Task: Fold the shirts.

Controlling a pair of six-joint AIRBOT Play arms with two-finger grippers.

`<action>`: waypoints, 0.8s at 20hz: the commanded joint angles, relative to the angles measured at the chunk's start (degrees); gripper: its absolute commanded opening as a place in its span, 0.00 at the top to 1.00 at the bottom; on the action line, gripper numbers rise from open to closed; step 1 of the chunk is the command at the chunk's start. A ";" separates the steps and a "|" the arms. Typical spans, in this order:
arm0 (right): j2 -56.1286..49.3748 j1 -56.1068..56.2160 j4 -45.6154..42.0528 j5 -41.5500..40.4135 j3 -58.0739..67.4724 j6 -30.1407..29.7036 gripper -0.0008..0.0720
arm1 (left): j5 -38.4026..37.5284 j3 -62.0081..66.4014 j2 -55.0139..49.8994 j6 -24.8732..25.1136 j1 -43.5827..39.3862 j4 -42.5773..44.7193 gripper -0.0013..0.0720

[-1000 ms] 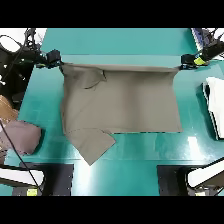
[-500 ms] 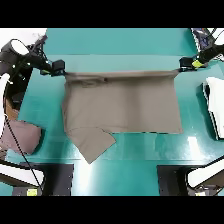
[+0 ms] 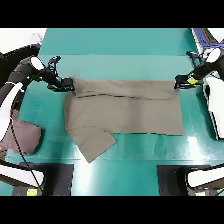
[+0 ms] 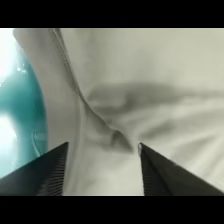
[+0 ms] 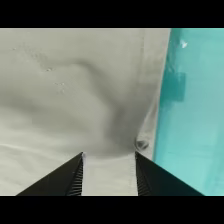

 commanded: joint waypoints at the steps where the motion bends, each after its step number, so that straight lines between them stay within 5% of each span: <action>1: 4.07 -1.75 3.76 0.04 -2.56 -0.11 0.48 | -4.15 -0.81 2.84 0.04 0.35 0.98 0.32; 6: 16.90 -7.10 10.73 3.96 -12.50 -3.37 0.48 | -7.50 -13.64 18.05 -1.64 0.72 6.51 0.32; 16: 35.69 -9.57 15.17 -2.56 -32.15 -4.52 0.48 | -4.28 -54.03 45.13 -7.43 0.72 -7.17 0.32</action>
